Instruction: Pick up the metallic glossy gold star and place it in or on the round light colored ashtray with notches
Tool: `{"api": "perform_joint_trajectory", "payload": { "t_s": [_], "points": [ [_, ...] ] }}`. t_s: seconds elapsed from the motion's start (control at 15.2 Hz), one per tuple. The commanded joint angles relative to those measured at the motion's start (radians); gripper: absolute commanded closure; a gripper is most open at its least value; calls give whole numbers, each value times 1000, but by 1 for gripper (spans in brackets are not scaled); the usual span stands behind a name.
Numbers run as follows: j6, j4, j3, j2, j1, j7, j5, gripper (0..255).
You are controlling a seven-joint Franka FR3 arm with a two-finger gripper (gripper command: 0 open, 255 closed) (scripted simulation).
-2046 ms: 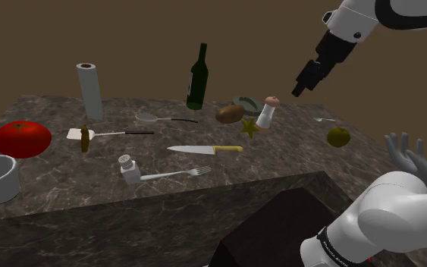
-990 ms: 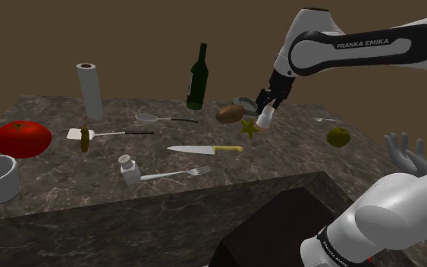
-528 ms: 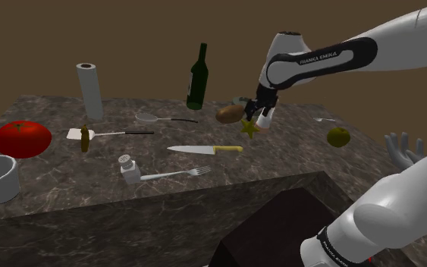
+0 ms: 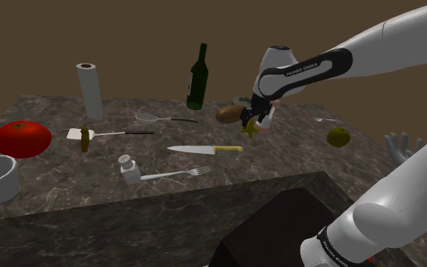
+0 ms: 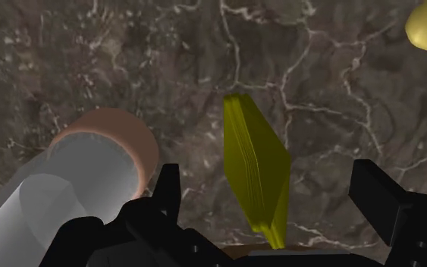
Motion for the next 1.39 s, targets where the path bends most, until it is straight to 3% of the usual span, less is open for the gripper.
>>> {"api": "perform_joint_trajectory", "payload": {
  "t_s": [0.0, 0.53, 0.59, 1.32],
  "points": [
    [36, -7, -2, 28, -2, 1, -3, 0],
    [36, -7, -2, 28, -2, 1, -3, 0],
    [36, -7, -2, 28, -2, 1, -3, 255],
    [9, 4, -2, 12, -2, -3, 0, 255]
  ]
}}
